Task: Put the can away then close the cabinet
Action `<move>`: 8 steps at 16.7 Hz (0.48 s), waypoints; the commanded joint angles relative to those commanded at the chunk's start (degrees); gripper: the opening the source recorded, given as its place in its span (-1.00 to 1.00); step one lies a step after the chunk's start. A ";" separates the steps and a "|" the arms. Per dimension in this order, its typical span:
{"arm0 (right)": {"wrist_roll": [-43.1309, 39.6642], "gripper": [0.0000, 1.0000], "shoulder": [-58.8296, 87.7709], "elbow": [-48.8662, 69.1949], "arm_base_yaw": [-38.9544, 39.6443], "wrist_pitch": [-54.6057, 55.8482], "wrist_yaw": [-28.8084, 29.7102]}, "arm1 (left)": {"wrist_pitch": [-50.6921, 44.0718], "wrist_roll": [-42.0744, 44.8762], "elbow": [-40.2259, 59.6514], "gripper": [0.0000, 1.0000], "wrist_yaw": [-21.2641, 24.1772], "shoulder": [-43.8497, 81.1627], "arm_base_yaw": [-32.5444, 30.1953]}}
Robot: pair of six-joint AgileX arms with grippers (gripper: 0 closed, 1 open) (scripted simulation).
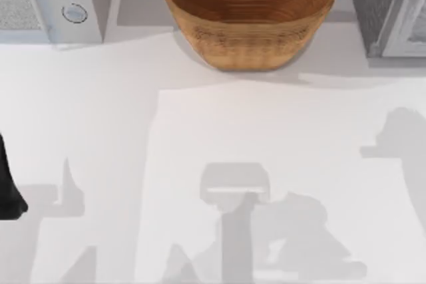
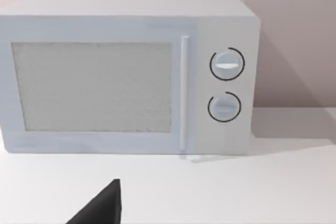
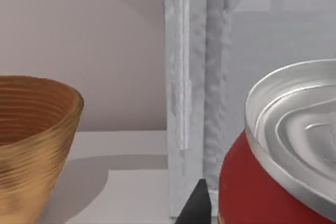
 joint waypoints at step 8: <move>-1.95 -1.00 -34.47 -13.93 -7.31 -16.46 -7.57 | 0.00 0.00 0.00 1.00 0.00 0.00 0.00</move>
